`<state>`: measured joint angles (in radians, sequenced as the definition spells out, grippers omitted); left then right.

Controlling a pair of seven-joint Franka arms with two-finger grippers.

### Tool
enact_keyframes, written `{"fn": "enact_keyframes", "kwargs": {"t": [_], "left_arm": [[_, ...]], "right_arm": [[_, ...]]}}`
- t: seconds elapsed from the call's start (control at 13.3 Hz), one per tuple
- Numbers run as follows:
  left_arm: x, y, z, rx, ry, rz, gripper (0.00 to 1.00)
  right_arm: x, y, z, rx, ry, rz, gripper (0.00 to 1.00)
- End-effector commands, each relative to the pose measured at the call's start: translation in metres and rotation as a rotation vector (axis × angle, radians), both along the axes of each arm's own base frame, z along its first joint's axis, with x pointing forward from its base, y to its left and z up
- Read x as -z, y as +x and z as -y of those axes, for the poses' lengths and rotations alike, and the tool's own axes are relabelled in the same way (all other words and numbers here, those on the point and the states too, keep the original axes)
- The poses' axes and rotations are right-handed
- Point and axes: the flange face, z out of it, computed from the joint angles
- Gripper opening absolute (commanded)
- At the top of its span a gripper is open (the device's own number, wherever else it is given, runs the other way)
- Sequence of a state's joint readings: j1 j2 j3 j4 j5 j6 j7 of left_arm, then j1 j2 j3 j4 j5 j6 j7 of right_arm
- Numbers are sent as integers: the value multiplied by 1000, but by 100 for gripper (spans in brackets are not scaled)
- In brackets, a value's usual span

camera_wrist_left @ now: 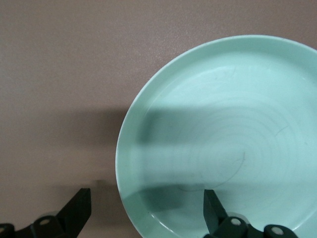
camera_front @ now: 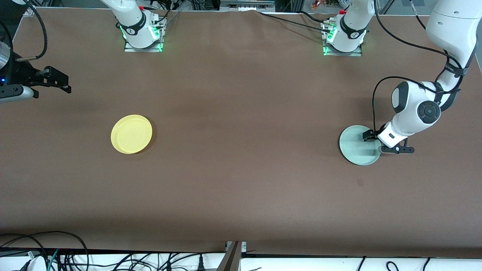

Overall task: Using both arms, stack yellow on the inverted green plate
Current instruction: 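Reach the left gripper down to the rim of the green plate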

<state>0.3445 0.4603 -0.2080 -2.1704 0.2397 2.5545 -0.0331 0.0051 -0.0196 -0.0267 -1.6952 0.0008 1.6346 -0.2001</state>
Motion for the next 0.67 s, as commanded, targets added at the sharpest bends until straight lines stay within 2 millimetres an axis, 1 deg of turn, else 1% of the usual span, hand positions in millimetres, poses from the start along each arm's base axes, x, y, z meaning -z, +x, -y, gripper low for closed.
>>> {"fn": "enact_keyframes", "kwargs": {"t": [0.0, 0.15, 0.37, 0.45, 0.52, 0.6], "left_arm": [[2, 5, -1, -17, -5, 8, 80], [3, 5, -2, -37, -6, 7, 46], [5, 4, -1, -46, -7, 0, 4], [4, 4, 1, -42, -8, -3, 0], [1, 5, 3, -41, -7, 1, 0], [-8, 10, 3, -38, -3, 17, 0]], "right_arm": [[-5, -1, -1, 6, 5, 1, 100], [-6, -1, -1, 6, 5, 1, 100], [-6, -1, -1, 6, 5, 1, 100], [-6, -1, -1, 6, 5, 1, 100], [-6, -1, -1, 6, 5, 1, 100], [-6, -1, -1, 6, 5, 1, 100]]}}
